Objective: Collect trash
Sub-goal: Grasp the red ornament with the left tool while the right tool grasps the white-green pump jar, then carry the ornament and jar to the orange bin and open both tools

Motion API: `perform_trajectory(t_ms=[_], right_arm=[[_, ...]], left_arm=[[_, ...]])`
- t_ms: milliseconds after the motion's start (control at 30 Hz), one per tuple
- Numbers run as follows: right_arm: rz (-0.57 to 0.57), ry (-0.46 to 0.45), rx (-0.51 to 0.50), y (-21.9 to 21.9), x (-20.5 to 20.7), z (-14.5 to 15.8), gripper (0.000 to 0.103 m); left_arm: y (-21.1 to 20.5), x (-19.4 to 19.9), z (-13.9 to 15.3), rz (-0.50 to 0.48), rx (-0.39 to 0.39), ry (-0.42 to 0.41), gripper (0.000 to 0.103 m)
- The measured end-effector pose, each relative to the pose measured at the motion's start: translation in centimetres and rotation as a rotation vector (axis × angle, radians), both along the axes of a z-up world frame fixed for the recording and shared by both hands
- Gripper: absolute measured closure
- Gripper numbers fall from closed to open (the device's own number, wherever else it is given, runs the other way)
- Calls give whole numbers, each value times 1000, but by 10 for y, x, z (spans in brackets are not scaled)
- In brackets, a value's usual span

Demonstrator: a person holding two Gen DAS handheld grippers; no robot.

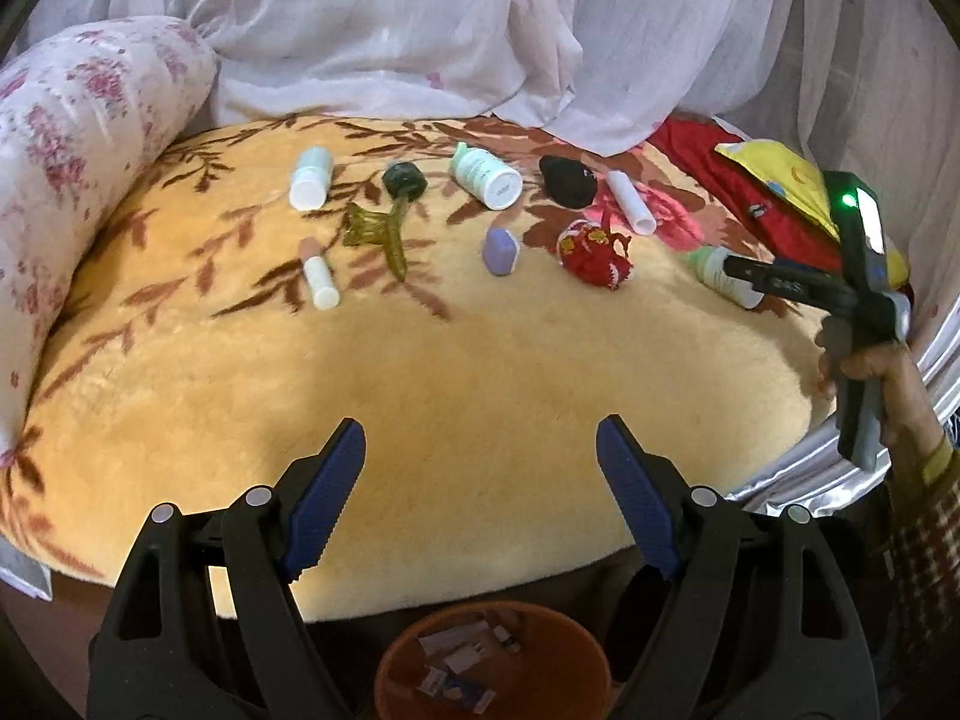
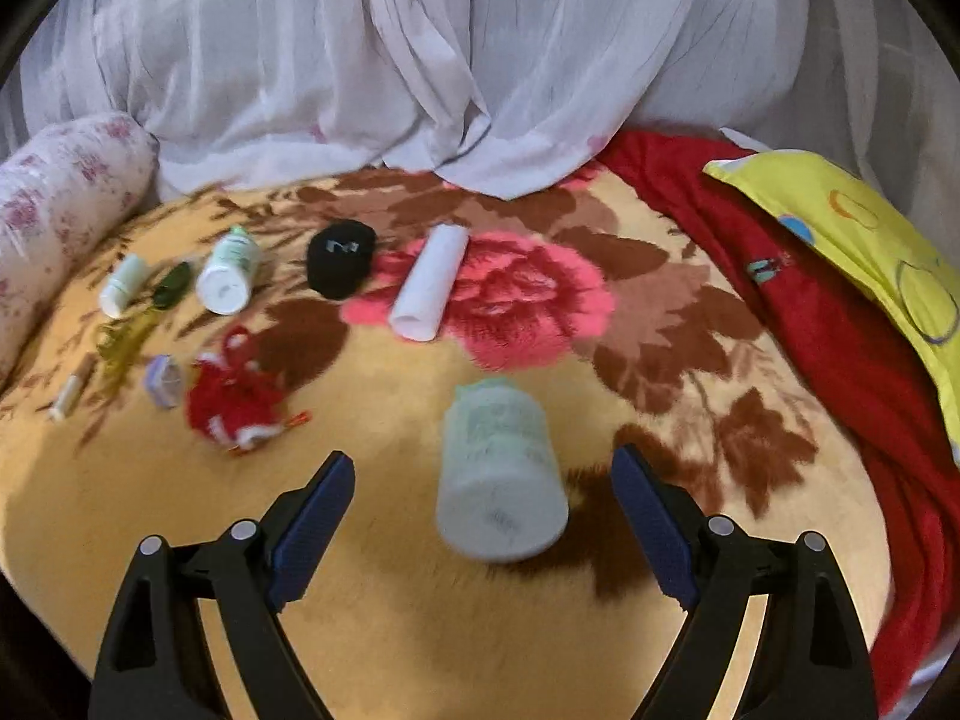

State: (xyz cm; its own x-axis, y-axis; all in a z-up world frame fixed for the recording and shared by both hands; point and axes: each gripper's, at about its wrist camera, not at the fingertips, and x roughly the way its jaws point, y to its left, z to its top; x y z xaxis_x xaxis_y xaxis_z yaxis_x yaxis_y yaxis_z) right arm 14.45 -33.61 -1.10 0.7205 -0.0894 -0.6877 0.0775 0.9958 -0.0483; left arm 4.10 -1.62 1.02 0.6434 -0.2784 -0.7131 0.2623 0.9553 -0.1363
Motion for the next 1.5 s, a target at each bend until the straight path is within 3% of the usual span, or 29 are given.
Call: perform_trajectory(t_ms=[133,200,233,267,400,633,833,1133,1167,1267,1300,1500], right_arm=[[-12,70,-17,-3,22,-12,17],[-9,120,-20,-4,32,-19,29],[7,172,-10,-5,38,-25,51],[6,178,-4,-7,39,-27,55],[29,105,-35,2,22,-15,56],[102,-34,24,20,-31,16,55],[129,-88,45,22,-57,29,55],[123,-132,51,15,-77,35,55],[125,-133,50,16,-79,35,55],[133,-133,53,18,-81,34,55],[134,-133,54,19,-82,34,55],[141,-135,62,24,-88,32,55]], left_arm=[[-6,12,0,-3,-1,-1,25],[-10,18,0,-5,-8,-2,25],[-12,20,0,-8,-11,-2,25],[-17,26,1,-15,-14,-1,25],[-43,42,4,-49,-15,-20,25],[-103,95,1,-79,-1,-50,25],[-133,143,-12,-46,-1,3,25],[-156,191,-41,27,101,90,25],[-157,192,-44,26,98,105,28],[-157,196,-50,-11,66,154,63],[-156,196,-51,-12,65,156,68],[-151,182,-43,-35,38,108,76]])
